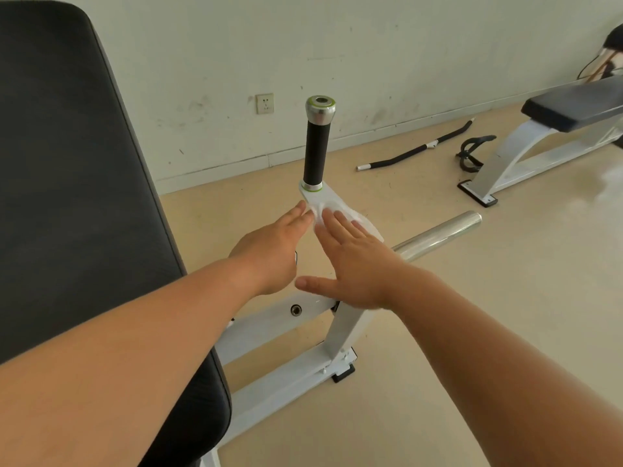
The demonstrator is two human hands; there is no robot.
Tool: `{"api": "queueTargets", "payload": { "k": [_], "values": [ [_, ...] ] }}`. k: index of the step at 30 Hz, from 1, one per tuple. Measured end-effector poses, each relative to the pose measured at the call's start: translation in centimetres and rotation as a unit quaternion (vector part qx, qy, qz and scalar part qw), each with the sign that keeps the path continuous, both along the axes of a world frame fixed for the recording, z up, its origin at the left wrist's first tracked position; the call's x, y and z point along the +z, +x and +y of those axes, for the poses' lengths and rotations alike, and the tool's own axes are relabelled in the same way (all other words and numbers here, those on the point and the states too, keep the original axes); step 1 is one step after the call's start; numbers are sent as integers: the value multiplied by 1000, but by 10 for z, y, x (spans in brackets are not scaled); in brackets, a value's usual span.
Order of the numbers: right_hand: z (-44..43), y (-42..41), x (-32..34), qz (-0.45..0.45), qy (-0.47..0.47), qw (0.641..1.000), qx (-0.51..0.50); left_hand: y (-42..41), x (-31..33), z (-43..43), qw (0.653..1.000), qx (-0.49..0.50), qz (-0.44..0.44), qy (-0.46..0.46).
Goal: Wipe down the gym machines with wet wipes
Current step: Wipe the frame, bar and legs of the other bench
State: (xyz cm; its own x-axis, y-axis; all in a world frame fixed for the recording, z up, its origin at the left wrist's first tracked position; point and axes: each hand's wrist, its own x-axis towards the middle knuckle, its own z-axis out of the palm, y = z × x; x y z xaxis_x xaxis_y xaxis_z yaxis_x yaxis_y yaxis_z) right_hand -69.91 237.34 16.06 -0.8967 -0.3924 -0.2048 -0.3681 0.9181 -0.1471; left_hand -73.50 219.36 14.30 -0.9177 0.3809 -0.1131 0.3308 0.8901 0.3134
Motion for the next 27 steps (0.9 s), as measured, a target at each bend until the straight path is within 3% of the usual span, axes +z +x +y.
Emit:
{"api": "queueTargets", "payload": {
  "k": [8, 16, 27],
  "values": [
    [35, 71, -5, 17, 45, 999, -15, 3, -14, 11, 999, -19, 16, 24],
    [18, 20, -10, 21, -11, 999, -39, -1, 13, 24, 994, -38, 14, -98],
    [28, 56, -3, -35, -34, 994, -103, -4, 42, 43, 973, -48, -62, -219]
  ]
}}
